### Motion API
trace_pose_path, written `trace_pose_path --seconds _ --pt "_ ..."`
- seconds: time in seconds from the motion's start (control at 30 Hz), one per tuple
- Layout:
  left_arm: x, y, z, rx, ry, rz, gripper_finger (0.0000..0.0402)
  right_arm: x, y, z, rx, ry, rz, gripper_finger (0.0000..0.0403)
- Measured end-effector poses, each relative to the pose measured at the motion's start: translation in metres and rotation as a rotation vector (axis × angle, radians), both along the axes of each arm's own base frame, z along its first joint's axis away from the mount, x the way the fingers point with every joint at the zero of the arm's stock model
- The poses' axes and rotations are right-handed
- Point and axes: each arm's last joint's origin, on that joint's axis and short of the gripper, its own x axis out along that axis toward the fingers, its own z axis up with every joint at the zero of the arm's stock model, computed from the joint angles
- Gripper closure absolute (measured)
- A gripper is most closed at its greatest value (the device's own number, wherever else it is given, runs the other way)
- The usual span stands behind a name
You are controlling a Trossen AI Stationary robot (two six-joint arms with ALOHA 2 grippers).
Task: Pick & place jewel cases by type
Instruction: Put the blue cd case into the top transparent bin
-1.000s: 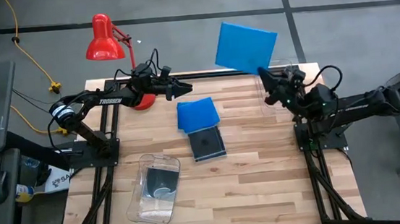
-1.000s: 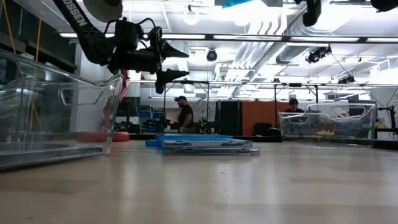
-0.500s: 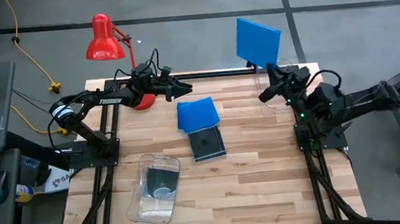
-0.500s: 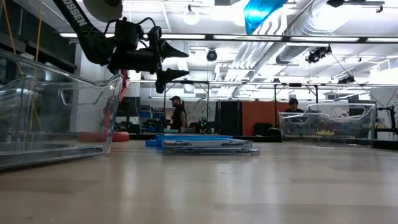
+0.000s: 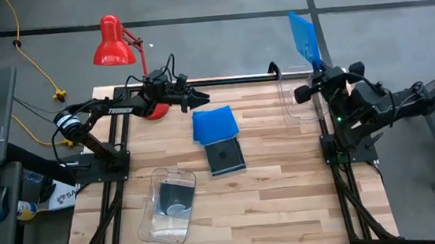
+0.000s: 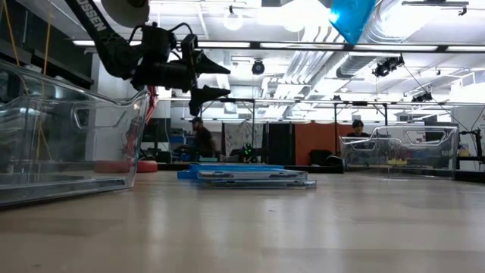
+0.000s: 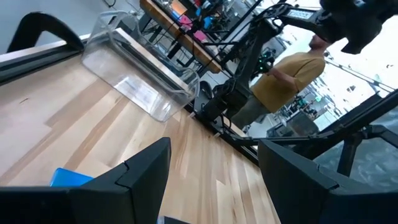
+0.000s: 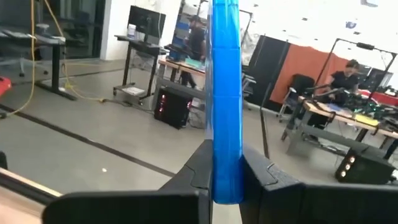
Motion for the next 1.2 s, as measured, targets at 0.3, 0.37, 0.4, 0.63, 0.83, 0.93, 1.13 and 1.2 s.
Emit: trace_pose_path --seconds 0.3,0.37,0.4,0.63,0.83,0.93,1.13,1.2 --pt "0.006 -0.008 -0.001 0.010 0.006 -0.025 0.0163 0.003 -0.012 -0.004 0.028 -0.141 -0.086 0.0381" --pt "0.006 -0.008 -0.001 0.010 0.009 -0.026 0.0163 0.004 -0.015 -0.004 0.031 -0.163 -0.105 0.0381" --pt "0.006 -0.009 -0.001 0.010 0.009 -0.030 0.0163 0.005 -0.016 -0.005 0.032 -0.173 -0.112 0.0381" --pt "0.010 -0.014 -0.002 0.005 0.017 -0.043 0.0163 0.008 -0.019 -0.010 0.043 -0.247 -0.133 0.0381" --pt "0.011 -0.017 -0.002 0.004 0.018 -0.054 0.0163 0.011 -0.019 -0.018 0.046 -0.267 -0.133 0.0381" --pt "0.011 -0.017 -0.002 0.003 0.018 -0.058 0.0163 0.012 -0.019 -0.023 0.047 -0.268 -0.133 0.0381" --pt "0.011 -0.017 -0.002 0.000 0.018 -0.062 0.0163 0.012 -0.019 -0.034 0.056 -0.301 -0.125 0.0381" --pt "0.011 -0.017 -0.002 -0.002 0.018 -0.062 0.0163 0.012 -0.019 -0.039 0.067 -0.325 -0.113 0.0381"
